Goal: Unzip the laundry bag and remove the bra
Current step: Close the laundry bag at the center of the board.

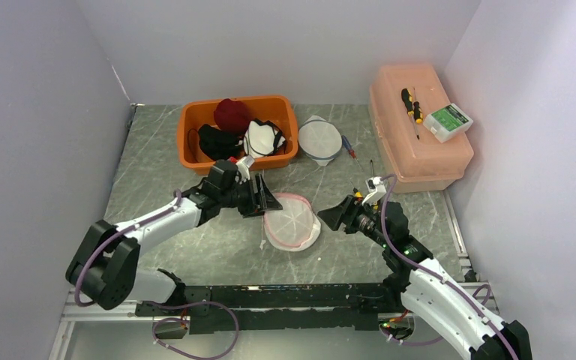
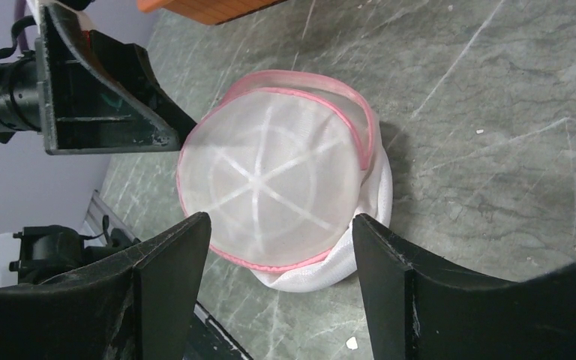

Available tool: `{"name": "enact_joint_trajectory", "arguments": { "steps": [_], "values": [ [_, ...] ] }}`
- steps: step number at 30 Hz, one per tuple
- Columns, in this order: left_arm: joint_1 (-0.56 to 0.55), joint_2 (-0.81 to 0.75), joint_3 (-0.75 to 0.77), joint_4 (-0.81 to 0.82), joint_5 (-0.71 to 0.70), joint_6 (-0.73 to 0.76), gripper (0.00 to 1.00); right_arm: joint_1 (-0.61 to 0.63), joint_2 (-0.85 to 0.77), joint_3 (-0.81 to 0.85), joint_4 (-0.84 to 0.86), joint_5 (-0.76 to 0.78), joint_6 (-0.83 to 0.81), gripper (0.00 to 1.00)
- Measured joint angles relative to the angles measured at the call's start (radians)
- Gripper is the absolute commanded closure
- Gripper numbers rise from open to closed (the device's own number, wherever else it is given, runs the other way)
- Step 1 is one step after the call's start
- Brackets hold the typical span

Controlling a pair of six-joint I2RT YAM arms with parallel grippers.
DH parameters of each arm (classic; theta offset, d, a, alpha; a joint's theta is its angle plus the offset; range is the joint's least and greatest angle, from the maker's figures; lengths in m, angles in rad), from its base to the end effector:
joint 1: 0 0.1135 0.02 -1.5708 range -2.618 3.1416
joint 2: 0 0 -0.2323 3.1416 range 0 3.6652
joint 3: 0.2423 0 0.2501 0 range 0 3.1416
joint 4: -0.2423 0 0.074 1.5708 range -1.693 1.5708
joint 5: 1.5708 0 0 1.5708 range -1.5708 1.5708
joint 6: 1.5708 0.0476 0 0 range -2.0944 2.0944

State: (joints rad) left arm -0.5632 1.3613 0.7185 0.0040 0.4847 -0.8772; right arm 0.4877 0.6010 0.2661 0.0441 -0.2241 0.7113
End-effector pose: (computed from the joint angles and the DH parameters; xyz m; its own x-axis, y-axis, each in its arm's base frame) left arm 0.2378 -0.1764 0.1740 -0.9288 -0.2182 -0.2996 0.1166 0.5954 -0.7949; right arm 0.1654 0.0997 0.1872 -0.6129 0.3954 -0.6841 -0.3232 0.6646 0.6737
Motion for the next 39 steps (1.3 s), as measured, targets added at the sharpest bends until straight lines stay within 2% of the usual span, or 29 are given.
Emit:
{"name": "enact_joint_trajectory", "arguments": {
  "steps": [4, 9, 11, 15, 17, 22, 25, 32, 39],
  "values": [
    [0.000, -0.068, 0.008, -0.123, -0.064, 0.040, 0.21, 0.000, -0.001, 0.000, -0.006, 0.000, -0.013, 0.26],
    [0.000, -0.193, 0.079, -0.336, -0.187, 0.101, 0.23, 0.000, -0.008, 0.001, -0.042, 0.000, -0.037, 0.25],
    [-0.001, -0.243, 0.112, -0.397, -0.231, 0.119, 0.32, 0.000, -0.006, 0.004, -0.050, -0.014, -0.051, 0.27],
    [-0.005, -0.347, 0.122, -0.410, -0.232, 0.142, 0.62, 0.000, 0.012, 0.007, -0.045, -0.067, -0.068, 0.33],
    [-0.014, -0.353, 0.105, -0.377, -0.206, 0.138, 0.69, 0.000, 0.035, 0.007, -0.032, -0.095, -0.069, 0.35],
    [-0.087, -0.243, 0.019, -0.299, -0.156, 0.132, 0.81, 0.002, 0.100, 0.008, 0.008, -0.145, -0.068, 0.39],
    [-0.143, -0.158, -0.019, -0.274, -0.145, 0.129, 0.86, 0.013, 0.144, 0.014, 0.029, -0.154, -0.068, 0.42],
    [-0.183, -0.026, -0.040, -0.161, -0.161, 0.112, 0.91, 0.041, 0.243, 0.038, 0.064, -0.148, -0.063, 0.47],
    [-0.228, 0.085, -0.041, -0.073, -0.216, 0.105, 0.92, 0.092, 0.277, 0.083, 0.062, -0.094, -0.069, 0.48]
  ]
}}
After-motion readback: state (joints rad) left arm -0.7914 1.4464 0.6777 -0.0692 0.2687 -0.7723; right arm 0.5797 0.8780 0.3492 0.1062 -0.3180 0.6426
